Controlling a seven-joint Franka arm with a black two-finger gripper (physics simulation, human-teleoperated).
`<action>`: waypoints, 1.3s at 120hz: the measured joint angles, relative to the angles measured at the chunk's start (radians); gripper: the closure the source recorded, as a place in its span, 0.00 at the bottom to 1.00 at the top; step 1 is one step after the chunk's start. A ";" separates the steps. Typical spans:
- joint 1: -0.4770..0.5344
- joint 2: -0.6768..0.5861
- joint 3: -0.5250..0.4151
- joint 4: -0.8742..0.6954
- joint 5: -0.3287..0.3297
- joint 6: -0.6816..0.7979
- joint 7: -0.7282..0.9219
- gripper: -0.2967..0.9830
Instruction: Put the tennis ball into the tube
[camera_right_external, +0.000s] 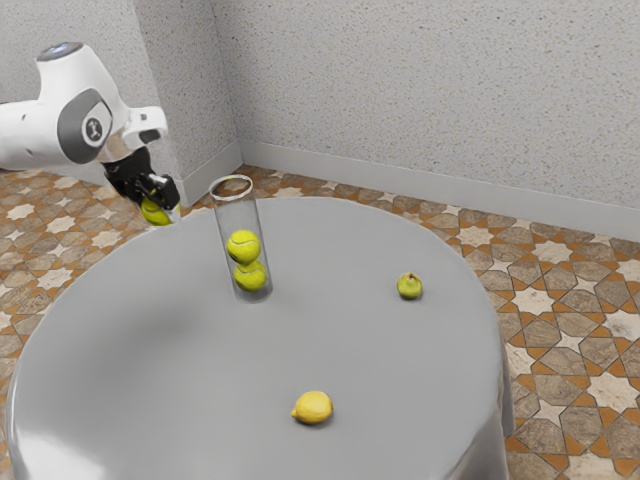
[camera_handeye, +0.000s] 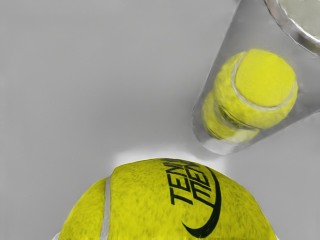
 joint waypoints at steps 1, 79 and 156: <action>-0.002 -0.006 -0.001 0.005 0.002 0.000 -0.002 0.49; -0.109 0.126 -0.010 0.309 -0.116 -0.111 -0.158 0.46; -0.090 0.225 -0.010 0.380 -0.162 -0.116 -0.211 0.45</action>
